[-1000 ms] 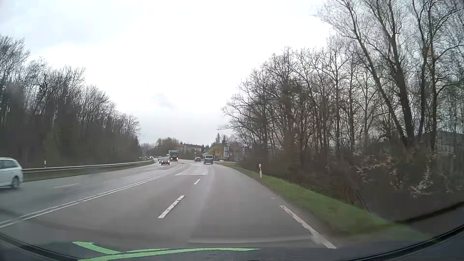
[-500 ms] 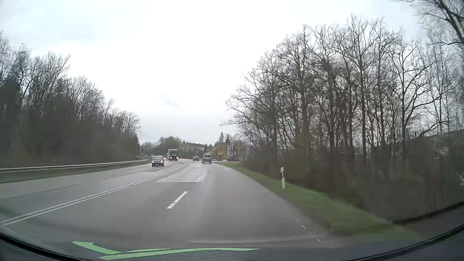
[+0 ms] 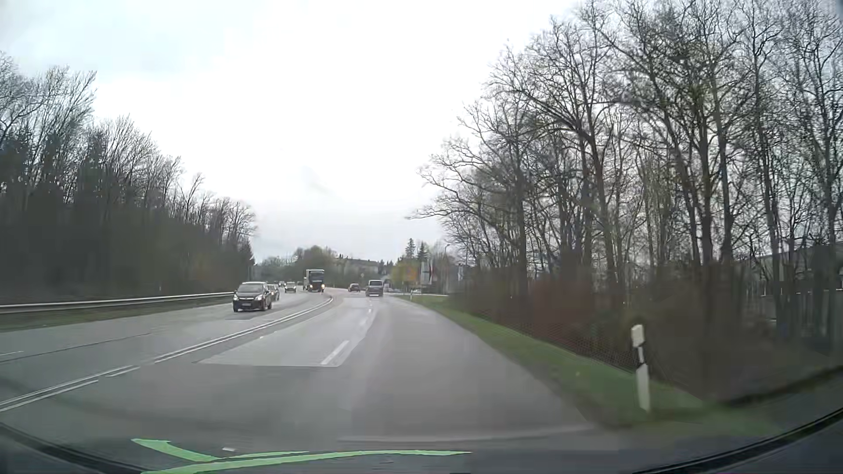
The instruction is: Follow the waypoints while adhering to traffic rules and regulations
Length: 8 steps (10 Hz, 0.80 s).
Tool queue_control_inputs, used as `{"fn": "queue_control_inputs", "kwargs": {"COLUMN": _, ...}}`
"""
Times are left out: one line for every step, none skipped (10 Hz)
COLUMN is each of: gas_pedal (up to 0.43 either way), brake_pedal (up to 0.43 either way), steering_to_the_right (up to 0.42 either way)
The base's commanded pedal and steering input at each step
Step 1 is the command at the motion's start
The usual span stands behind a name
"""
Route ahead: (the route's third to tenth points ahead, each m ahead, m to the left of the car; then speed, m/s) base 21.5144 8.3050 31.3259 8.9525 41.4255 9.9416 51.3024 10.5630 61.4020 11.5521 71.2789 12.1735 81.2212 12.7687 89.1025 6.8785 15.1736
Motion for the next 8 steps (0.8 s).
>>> {"fn": "queue_control_inputs", "kwargs": {"gas_pedal": 0.157, "brake_pedal": 0.0, "steering_to_the_right": -0.01}}
{"fn": "queue_control_inputs", "kwargs": {"gas_pedal": 0.15, "brake_pedal": 0.0, "steering_to_the_right": -0.01}}
{"fn": "queue_control_inputs", "kwargs": {"gas_pedal": 0.138, "brake_pedal": 0.0, "steering_to_the_right": -0.01}}
{"fn": "queue_control_inputs", "kwargs": {"gas_pedal": 0.138, "brake_pedal": 0.0, "steering_to_the_right": -0.01}}
{"fn": "queue_control_inputs", "kwargs": {"gas_pedal": 0.118, "brake_pedal": 0.0, "steering_to_the_right": -0.01}}
{"fn": "queue_control_inputs", "kwargs": {"gas_pedal": 0.11, "brake_pedal": 0.0, "steering_to_the_right": -0.01}}
{"fn": "queue_control_inputs", "kwargs": {"gas_pedal": 0.087, "brake_pedal": 0.0, "steering_to_the_right": -0.01}}
{"fn": "queue_control_inputs", "kwargs": {"gas_pedal": 0.02, "brake_pedal": 0.0, "steering_to_the_right": -0.01}}
